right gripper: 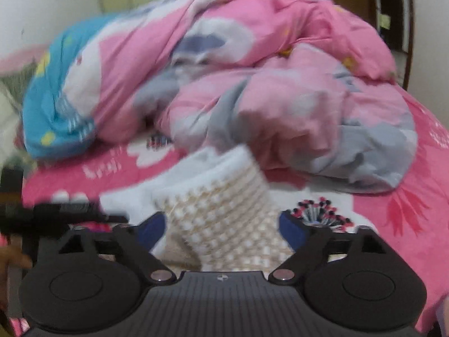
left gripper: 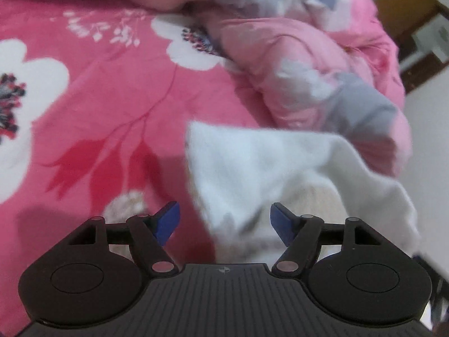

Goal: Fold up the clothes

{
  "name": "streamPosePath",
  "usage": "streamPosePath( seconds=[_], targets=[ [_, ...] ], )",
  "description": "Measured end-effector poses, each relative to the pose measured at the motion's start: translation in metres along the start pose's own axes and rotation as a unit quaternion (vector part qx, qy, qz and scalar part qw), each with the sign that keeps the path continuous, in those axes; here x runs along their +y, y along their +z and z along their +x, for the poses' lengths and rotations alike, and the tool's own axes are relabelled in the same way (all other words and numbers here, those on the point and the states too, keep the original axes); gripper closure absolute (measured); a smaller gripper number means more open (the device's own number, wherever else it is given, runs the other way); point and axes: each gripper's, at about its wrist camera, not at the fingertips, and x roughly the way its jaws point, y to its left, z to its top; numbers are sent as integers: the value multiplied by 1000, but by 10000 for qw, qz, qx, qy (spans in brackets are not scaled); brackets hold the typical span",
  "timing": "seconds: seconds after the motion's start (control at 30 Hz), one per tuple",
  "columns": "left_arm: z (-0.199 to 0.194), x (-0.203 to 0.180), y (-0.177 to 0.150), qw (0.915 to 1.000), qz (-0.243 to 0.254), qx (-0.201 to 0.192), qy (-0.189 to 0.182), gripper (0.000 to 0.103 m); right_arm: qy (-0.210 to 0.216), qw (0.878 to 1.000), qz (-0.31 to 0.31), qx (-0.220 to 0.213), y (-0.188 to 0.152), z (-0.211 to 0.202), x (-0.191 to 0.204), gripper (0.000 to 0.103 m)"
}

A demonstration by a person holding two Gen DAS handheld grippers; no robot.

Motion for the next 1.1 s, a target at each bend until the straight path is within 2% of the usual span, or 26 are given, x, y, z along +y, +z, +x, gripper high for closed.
streamPosePath(
  seconds=[0.07, 0.1, 0.13, 0.17, 0.2, 0.3, 0.4, 0.47, 0.5, 0.53, 0.57, 0.6, 0.67, 0.73, 0.8, 0.9, 1.0, 1.1],
  targets=[
    [14, 2, 5, 10000, -38, 15, 27, 32, -287, 9994, -165, 43, -7, 17, 10, 7],
    [21, 3, 8, 10000, -57, 23, 41, 35, -402, 9989, -214, 54, -9, 25, 11, 11],
    [25, 1, 8, 10000, 1, 36, 26, 43, -592, 9979, -229, 86, -11, 29, 12, 20],
    [26, -3, 7, 9999, 126, 55, -14, 50, -780, 9967, -203, 112, -12, 33, 11, 45],
    [26, -8, 5, 9996, 250, 74, -53, 61, -965, 9953, -33, 118, -11, 33, 4, 60],
    [28, -22, 2, 9971, 721, 25, -233, 59, -1388, 9890, 514, 32, -8, 27, -19, 60],
    [36, -27, -1, 9966, 787, 86, -238, 47, -1320, 9895, 547, 224, -10, 33, -27, 51],
    [45, -30, -2, 9960, 869, 127, -139, 48, -1236, 9904, 511, 346, -11, 42, -28, 50],
    [50, -33, -2, 9955, 935, 140, -90, 57, -1193, 9908, 493, 407, -12, 46, -29, 53],
    [54, -35, -3, 9949, 1000, 153, -40, 77, -1151, 9911, 475, 468, -13, 51, -29, 60],
    [59, -38, -3, 9942, 1066, 166, 10, 85, -1125, 9911, 490, 512, -13, 54, -31, 86],
    [59, -42, -5, 9925, 1214, 122, 82, 93, -1160, 9900, 624, 497, -13, 52, -37, 94],
    [46, -53, -10, 9885, 1493, -125, 182, 97, -1330, 9883, 696, 273, -14, 37, -44, 97],
    [27, -63, -14, 9849, 1673, -381, 253, 98, -1549, 9871, 399, 19, -15, 16, -42, 97],
    [0, -72, -16, 9840, 1651, -605, 301, 98, -1730, 9847, 70, -212, -14, -6, -39, 98],
    [-55, -91, -23, 9776, 1762, -1072, 421, 98, -1941, 9784, -471, -539, -8, -45, -34, 99],
    [-116, -110, -37, 9720, 1781, -1461, 455, 98, -1903, 9760, -683, -812, 0, -90, -35, 99],
    [-179, -134, -58, 9621, 1905, -1870, 549, 99, -1821, 9712, -1001, -1165, 5, -144, -29, 100]
  ],
)
